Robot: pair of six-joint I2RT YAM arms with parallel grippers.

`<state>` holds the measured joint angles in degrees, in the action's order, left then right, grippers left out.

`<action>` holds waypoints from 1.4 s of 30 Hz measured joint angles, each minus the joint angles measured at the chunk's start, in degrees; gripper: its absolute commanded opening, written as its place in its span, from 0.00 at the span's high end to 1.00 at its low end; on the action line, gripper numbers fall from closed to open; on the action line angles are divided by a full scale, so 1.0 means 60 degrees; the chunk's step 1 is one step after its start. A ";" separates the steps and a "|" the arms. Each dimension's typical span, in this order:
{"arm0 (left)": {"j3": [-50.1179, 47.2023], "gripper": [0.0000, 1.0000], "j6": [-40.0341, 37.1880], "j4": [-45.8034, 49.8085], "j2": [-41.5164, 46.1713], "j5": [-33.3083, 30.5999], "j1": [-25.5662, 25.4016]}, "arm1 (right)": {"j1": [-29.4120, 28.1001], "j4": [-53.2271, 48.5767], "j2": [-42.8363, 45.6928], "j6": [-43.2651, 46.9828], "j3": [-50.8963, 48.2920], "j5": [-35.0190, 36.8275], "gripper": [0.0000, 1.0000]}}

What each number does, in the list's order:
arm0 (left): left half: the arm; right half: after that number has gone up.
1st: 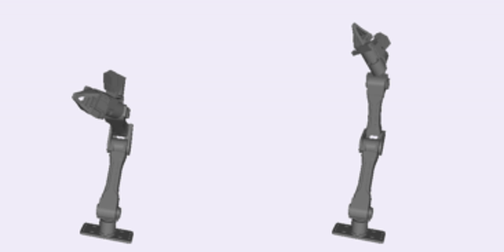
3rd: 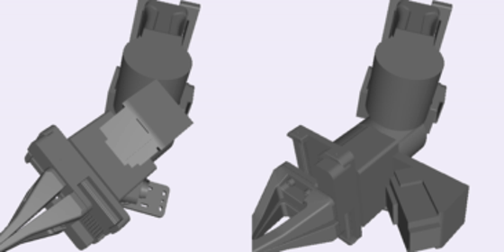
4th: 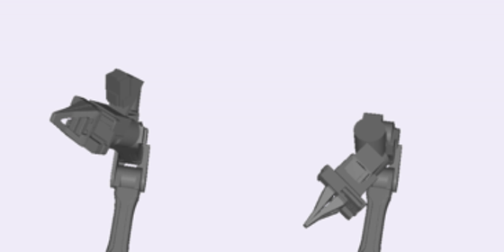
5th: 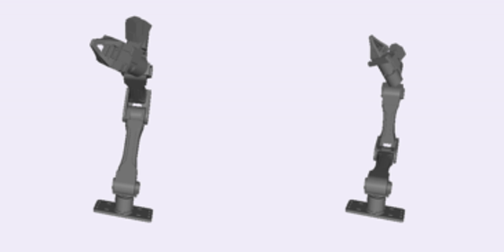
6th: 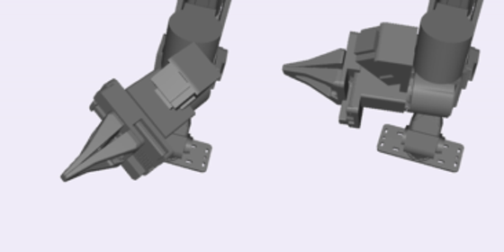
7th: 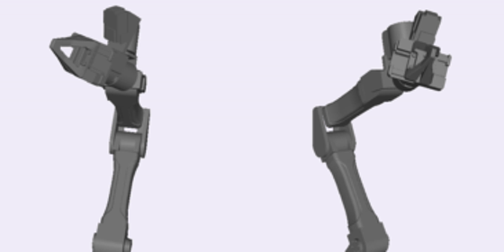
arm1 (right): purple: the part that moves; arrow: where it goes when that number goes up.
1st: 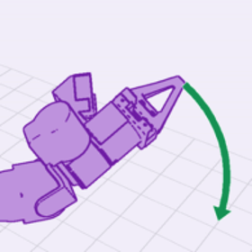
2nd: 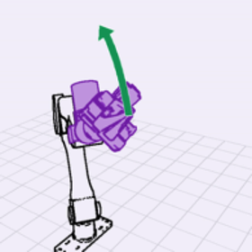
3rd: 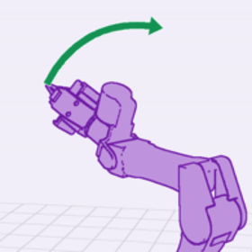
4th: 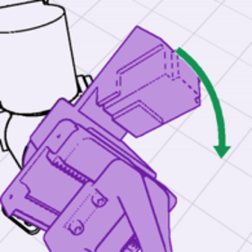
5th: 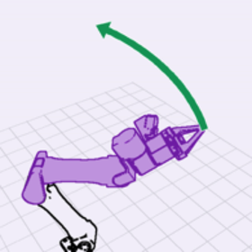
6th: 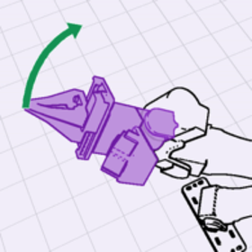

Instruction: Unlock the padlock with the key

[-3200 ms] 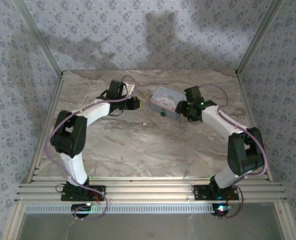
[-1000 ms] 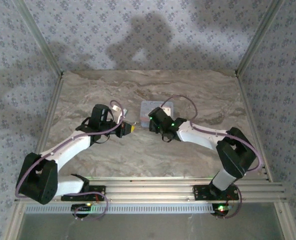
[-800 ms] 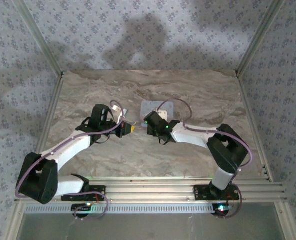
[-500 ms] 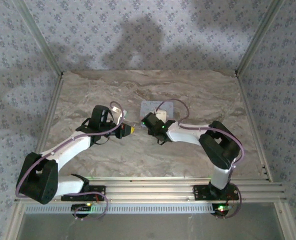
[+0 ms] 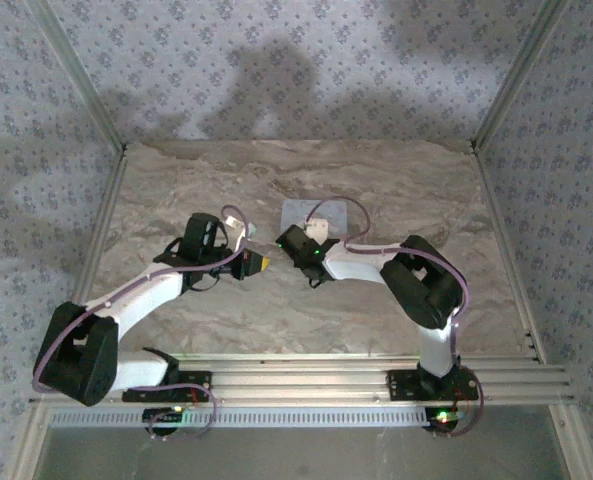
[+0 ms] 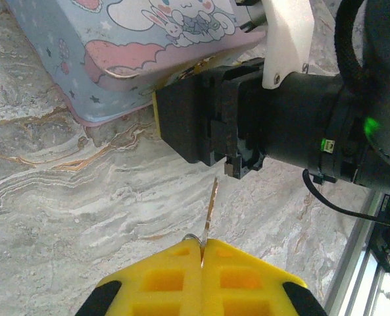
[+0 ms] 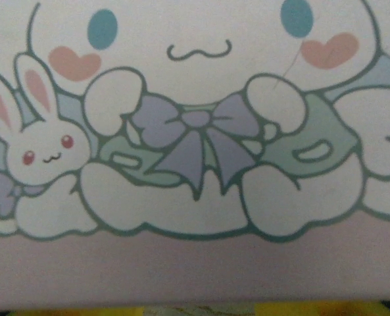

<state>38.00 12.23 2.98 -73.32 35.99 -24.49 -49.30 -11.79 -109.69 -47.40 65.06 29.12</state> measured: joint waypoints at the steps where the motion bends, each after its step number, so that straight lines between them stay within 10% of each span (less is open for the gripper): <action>1: 0.0000 1.00 0.0000 -0.0004 0.0000 0.0000 0.0000 | 0.0000 0.0022 -0.0044 0.0000 0.0011 0.0036 0.58; 22: -0.0004 1.00 -0.0004 0.0040 0.0000 0.0000 -0.0018 | 0.0095 -0.0004 -0.0091 0.0401 0.0091 0.0131 0.94; 42: -0.0750 1.00 -0.0033 -0.0561 -0.0117 0.0102 -0.0503 | 0.0576 -0.1577 0.0965 0.0729 0.0335 -0.3701 1.00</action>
<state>33.50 12.03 -0.38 -74.02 36.60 -27.51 -45.84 -21.26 -103.90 -43.03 67.07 6.92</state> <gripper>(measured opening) 0.058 0.212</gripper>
